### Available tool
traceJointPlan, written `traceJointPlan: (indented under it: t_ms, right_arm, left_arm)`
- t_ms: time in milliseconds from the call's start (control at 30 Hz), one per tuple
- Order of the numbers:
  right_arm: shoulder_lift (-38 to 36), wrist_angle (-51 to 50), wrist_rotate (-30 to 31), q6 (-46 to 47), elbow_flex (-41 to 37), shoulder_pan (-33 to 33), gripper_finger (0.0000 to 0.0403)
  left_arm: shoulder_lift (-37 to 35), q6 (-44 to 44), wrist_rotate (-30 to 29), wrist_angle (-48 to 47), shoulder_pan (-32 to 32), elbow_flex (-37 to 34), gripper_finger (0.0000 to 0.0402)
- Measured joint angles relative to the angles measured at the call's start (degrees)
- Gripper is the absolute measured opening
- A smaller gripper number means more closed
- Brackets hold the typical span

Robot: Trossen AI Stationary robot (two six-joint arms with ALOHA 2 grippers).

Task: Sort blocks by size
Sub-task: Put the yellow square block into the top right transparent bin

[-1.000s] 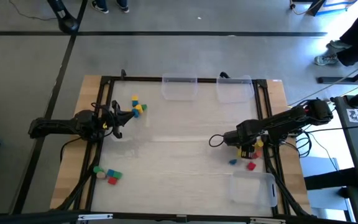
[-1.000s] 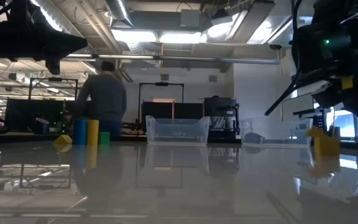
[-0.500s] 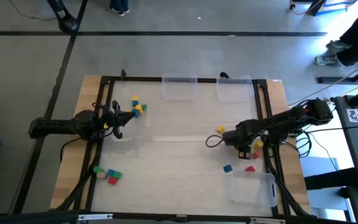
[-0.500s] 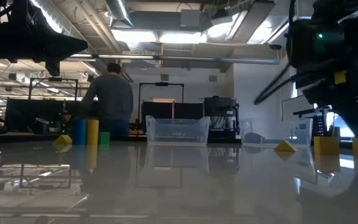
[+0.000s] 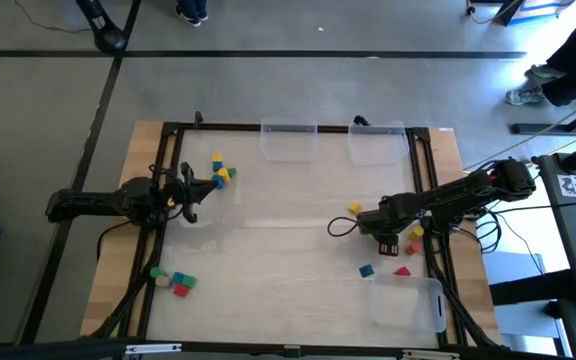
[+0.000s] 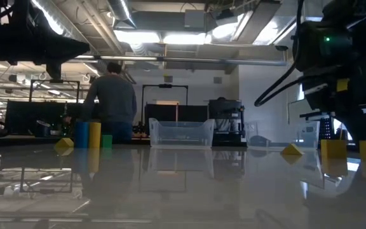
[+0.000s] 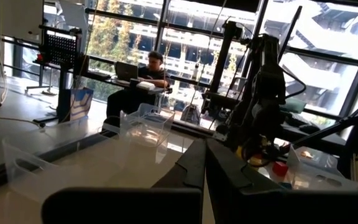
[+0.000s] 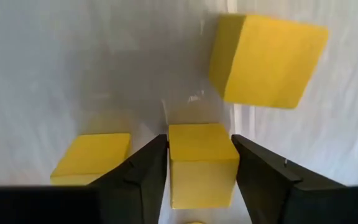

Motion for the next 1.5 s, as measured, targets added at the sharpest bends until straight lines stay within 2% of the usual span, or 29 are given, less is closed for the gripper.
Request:
traceJointPlan:
  t_ms: [167,300,533,733,933,1100,1200,1300,1500]
  right_arm:
    - [0.0,-0.4,-0.3,1.8,0.0,0.0,0.0132]
    - [0.0,-1.3,0.1,2.3,2.1,0.0,0.0132]
    - [-0.1,-10.9,6.3,1.3,11.9,-0.8,0.0132]
    - [-0.1,-14.2,12.3,-2.5,21.1,-6.0,0.0132]
    - [-0.2,-11.2,20.0,-11.4,26.0,-16.4,0.0132]
    - [-0.2,-3.1,21.2,-18.5,25.5,-28.8,0.0132]
    - [-0.2,3.5,21.0,-20.7,24.2,-36.1,0.0132]
    - [-0.2,10.6,18.1,-21.0,22.6,-42.8,0.0132]
    - [-0.1,20.7,12.4,-15.4,18.1,-53.2,0.0132]
  left_arm:
    - [0.0,0.0,0.0,-0.2,0.0,0.0,0.0000]
    - [0.0,1.5,0.0,0.4,0.0,0.0,0.0000]
    - [0.0,3.2,0.0,0.4,0.0,0.0,0.0000]
    - [0.0,5.2,0.0,0.6,0.0,0.0,0.0000]
    - [0.0,5.1,0.0,0.6,0.0,0.0,0.0000]
    - [0.0,4.2,0.0,0.1,0.0,0.0,0.0000]
    - [0.0,3.3,0.0,0.0,0.0,0.0,0.0000]
    - [0.0,3.1,0.0,0.0,0.0,0.0,0.0000]
    - [0.0,2.6,0.0,0.1,0.0,0.0,0.0000]
